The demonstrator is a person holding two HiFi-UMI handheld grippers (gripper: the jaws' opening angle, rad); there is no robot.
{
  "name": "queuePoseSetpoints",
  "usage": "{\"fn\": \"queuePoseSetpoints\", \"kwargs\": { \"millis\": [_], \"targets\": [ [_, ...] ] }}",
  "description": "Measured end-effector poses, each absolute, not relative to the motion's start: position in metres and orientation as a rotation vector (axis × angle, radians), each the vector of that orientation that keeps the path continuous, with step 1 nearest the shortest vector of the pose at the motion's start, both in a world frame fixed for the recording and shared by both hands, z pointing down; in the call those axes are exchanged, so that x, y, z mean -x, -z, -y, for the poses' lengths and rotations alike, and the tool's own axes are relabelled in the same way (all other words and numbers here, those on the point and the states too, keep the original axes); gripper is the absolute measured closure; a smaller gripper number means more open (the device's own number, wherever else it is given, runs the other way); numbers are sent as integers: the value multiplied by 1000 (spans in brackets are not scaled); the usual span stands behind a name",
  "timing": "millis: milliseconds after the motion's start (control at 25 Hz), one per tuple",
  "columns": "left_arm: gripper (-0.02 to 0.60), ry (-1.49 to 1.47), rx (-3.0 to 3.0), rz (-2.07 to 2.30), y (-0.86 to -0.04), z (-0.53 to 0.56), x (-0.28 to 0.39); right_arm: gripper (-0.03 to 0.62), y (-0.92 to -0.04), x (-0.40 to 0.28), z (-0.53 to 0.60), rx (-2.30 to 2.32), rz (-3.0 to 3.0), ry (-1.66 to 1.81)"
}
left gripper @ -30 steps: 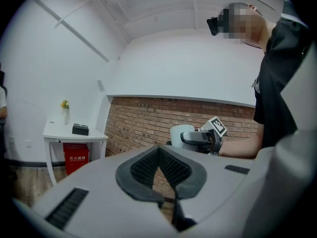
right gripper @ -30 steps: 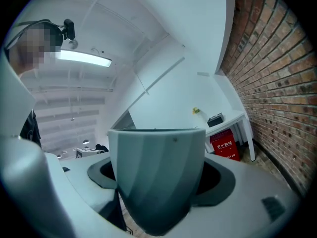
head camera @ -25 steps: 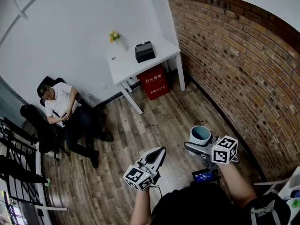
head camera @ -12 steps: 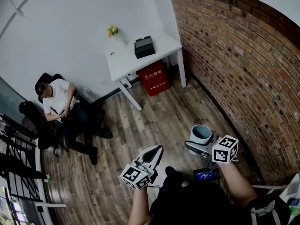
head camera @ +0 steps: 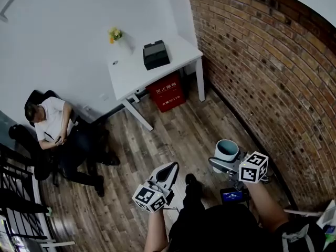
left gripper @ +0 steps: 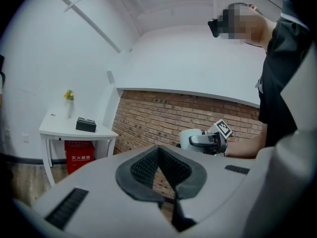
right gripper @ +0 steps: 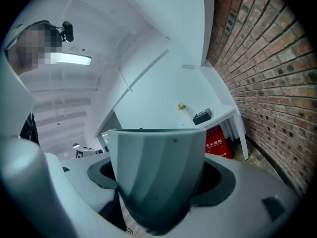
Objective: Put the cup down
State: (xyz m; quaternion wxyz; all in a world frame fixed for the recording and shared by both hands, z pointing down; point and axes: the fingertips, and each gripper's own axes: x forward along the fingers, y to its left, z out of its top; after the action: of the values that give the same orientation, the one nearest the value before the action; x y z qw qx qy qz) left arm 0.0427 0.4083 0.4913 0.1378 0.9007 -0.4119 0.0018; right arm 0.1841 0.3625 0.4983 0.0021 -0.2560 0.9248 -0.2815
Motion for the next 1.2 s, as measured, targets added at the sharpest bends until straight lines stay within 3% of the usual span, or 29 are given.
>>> {"fn": "queuePoseSetpoints", "kwargs": {
  "millis": [680,1200],
  "targets": [
    [574,-46,-2637,1129,-490,-187,90,195,-477,-52,-137,897,-2886,856],
    [574,-67,-2607,1181,-508,-57,120,195,-498,-11,4,786,-2908,877]
  ]
}}
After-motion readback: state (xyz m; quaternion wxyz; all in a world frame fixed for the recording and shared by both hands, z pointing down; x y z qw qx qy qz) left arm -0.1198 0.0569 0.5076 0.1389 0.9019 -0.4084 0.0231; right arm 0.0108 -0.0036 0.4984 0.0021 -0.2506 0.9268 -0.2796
